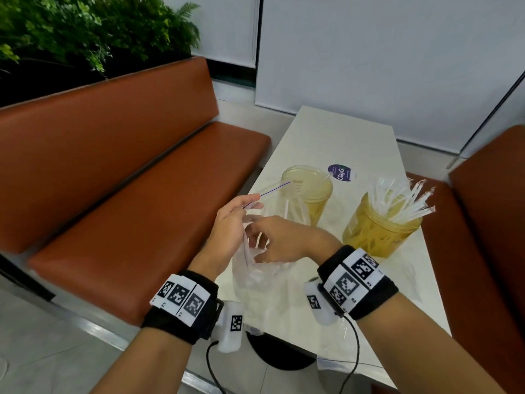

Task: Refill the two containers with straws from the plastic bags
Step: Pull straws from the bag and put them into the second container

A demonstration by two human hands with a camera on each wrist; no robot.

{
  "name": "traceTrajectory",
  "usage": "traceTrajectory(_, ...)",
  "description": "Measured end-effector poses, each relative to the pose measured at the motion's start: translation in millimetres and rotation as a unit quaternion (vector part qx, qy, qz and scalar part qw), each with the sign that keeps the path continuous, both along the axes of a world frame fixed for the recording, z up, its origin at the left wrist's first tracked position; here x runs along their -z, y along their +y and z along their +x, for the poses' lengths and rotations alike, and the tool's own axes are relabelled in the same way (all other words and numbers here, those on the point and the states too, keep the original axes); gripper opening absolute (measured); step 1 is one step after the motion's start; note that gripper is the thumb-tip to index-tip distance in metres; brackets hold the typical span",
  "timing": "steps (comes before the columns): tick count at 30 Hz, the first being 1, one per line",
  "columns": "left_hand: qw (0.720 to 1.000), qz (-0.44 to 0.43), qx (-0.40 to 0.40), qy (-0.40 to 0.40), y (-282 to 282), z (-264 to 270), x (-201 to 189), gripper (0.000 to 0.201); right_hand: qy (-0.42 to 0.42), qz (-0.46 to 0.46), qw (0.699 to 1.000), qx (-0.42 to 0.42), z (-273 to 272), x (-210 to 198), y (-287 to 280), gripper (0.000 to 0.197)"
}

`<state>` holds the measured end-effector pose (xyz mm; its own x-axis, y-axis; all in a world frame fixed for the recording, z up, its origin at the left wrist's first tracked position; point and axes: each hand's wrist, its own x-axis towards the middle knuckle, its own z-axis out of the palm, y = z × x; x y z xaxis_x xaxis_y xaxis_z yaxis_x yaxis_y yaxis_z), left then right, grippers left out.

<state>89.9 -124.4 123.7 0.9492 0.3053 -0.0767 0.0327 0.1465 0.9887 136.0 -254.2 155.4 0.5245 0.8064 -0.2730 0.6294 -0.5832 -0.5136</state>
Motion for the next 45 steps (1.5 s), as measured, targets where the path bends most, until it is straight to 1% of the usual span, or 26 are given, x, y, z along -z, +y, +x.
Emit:
traceTrajectory(3, 1.000, -0.010, -0.006, 0.008, 3.5, -2.0, -1.1, 0.049, -0.036, -0.006, 0.999, -0.022, -1.9, 5.5, 0.1, 0.026)
traceTrajectory(6, 1.000, -0.014, -0.010, 0.011, 6.1, -1.8, 0.5, 0.050, -0.027, -0.009, 0.999, -0.026, -3.5, 7.5, -2.7, 0.012)
traceTrajectory(8, 1.000, -0.013, -0.013, 0.010, 5.8, -1.8, 1.4, 0.051, -0.015, -0.007, 0.999, -0.037, -5.4, 9.2, -2.9, 0.015)
traceTrajectory(10, 1.000, -0.015, -0.015, 0.010, 5.1, -1.5, 2.1, 0.051, -0.024, -0.009, 0.998, -0.052, -4.1, 9.0, -2.4, 0.021)
traceTrajectory(11, 1.000, -0.018, -0.018, 0.010, 5.2, -1.4, 3.6, 0.051, -0.028, -0.004, 0.998, -0.053, -2.5, 8.2, -2.8, 0.017)
traceTrajectory(13, 1.000, -0.008, -0.024, 0.010, 6.2, -2.1, 5.6, 0.050, -0.028, 0.035, 0.999, -0.023, -0.9, 6.0, -4.5, 0.003)
traceTrajectory(15, 0.999, 0.011, -0.029, 0.007, 7.7, -2.8, 6.2, 0.049, -0.010, 0.112, 0.993, 0.033, -0.5, 5.4, -6.1, 0.014)
traceTrajectory(17, 0.999, 0.014, -0.029, 0.005, 7.9, -3.6, 5.1, 0.047, 0.012, 0.195, 0.977, 0.090, 0.0, 5.3, -6.6, 0.016)
traceTrajectory(20, 1.000, 0.021, -0.017, 0.011, 6.9, -4.0, 3.3, 0.046, -0.008, 0.291, 0.948, 0.130, -1.0, -4.0, -2.8, 0.022)
traceTrajectory(22, 0.999, 0.028, -0.009, 0.015, 5.3, -4.4, 2.5, 0.045, -0.017, 0.346, 0.925, 0.155, 0.4, -13.0, 1.6, 0.022)
traceTrajectory(25, 0.999, 0.029, -0.009, 0.020, 3.5, -4.3, 1.3, 0.043, -0.001, 0.430, 0.878, 0.211, 2.2, -25.8, 9.7, 0.019)
traceTrajectory(28, 0.999, 0.023, -0.015, 0.023, 2.7, -3.6, 1.5, 0.041, 0.016, 0.494, 0.828, 0.265, 5.3, -36.0, 17.6, 0.018)
traceTrajectory(30, 0.999, 0.018, -0.017, 0.023, 1.5, -3.7, 0.8, 0.039, 0.026, 0.546, 0.785, 0.291, 6.8, -42.1, 21.2, 0.021)
traceTrajectory(31, 0.999, 0.017, -0.017, 0.021, 0.7, -4.1, 0.4, 0.037, 0.030, 0.567, 0.766, 0.301, 7.2, -46.1, 21.8, 0.023)
traceTrajectory(33, 1.000, 0.020, -0.017, 0.012, -0.6, -5.7, -0.7, 0.034, 0.037, 0.596, 0.739, 0.313, 8.4, -55.3, 21.8, 0.028)
traceTrajectory(34, 1.000, 0.023, -0.018, 0.009, -0.2, -7.0, -1.0, 0.032, 0.037, 0.604, 0.730, 0.317, 10.3, -59.7, 21.4, 0.031)
traceTrajectory(36, 1.000, 0.030, -0.008, 0.004, 0.8, -9.7, -3.2, 0.031, 0.010, 0.600, 0.726, 0.335, 14.0, -67.1, 20.9, 0.040)
traceTrajectory(38, 0.999, 0.048, 0.024, -0.007, 2.1, -13.1, -5.4, 0.041, -0.006, 0.598, 0.723, 0.346, 16.4, -74.2, 21.4, 0.042)
traceTrajectory(41, 0.992, 0.100, 0.075, -0.024, 4.1, -14.7, -3.5, 0.075, 0.007, 0.633, 0.695, 0.341, 18.6, -86.8, 20.1, 0.042)
traceTrajectory(42, 0.989, 0.118, 0.088, -0.027, 4.2, -14.6, -3.2, 0.082, 0.000, 0.637, 0.691, 0.343, 19.8, -90.7, 19.6, 0.041)
traceTrajectory(45, 0.975, 0.185, 0.118, -0.023, -0.7, -11.9, -7.7, 0.096, -0.031, 0.633, 0.689, 0.352, 18.3, -94.6, 25.5, 0.040)
